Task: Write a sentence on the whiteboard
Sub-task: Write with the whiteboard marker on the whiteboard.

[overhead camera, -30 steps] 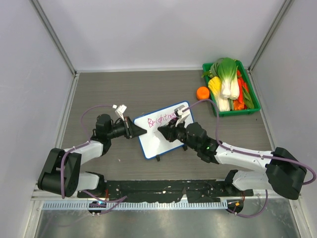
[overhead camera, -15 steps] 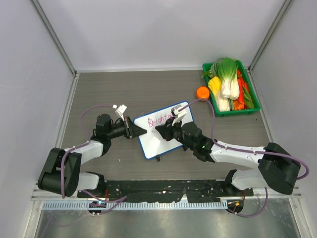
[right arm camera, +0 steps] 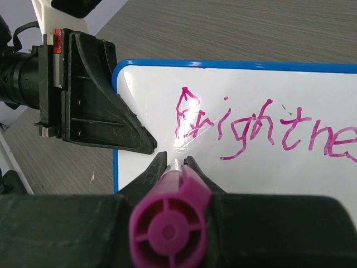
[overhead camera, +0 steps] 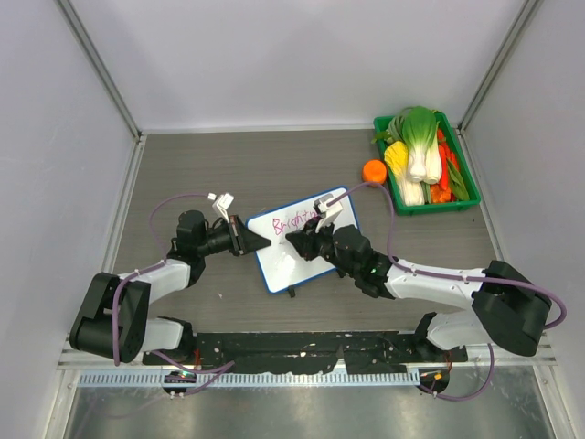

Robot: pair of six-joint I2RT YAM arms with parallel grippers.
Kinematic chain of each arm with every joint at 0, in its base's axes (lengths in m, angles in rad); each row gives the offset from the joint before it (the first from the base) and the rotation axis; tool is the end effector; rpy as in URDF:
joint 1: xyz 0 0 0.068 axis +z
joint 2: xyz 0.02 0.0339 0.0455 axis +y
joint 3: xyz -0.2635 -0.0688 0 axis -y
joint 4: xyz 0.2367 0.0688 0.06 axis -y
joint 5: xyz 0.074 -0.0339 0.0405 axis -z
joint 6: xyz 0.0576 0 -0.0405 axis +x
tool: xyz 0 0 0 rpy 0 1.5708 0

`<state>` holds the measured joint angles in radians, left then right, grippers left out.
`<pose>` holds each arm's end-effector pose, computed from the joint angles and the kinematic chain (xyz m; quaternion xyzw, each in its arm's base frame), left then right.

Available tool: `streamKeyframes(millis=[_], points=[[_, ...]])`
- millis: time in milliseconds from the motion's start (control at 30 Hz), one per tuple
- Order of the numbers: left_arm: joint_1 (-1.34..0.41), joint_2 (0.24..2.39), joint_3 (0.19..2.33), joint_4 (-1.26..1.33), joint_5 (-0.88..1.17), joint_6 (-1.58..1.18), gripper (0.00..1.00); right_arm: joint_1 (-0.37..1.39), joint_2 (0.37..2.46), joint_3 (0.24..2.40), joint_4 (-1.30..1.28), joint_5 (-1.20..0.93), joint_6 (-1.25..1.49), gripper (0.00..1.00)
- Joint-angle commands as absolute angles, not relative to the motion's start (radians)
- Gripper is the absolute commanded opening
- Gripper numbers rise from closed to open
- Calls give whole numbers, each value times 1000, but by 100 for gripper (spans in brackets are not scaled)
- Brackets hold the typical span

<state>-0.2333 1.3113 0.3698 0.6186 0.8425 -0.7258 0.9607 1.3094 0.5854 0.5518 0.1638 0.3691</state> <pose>0.2301 -0.0989 0.1765 0.0512 0.7765 -0.5404 0.3199 0.1784 0.2387 0.2338 -0.1720 0.7450 0.3465 0.5435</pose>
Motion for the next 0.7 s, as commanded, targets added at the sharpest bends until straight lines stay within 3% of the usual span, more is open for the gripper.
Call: streamKeyframes(millis=[0, 667], points=[[-229, 1330, 356, 555, 773, -634, 0, 966, 1304, 597, 577, 195, 367, 1], [-229, 1332, 354, 563, 775, -635, 0, 976, 1229, 529, 537, 206, 397, 1]])
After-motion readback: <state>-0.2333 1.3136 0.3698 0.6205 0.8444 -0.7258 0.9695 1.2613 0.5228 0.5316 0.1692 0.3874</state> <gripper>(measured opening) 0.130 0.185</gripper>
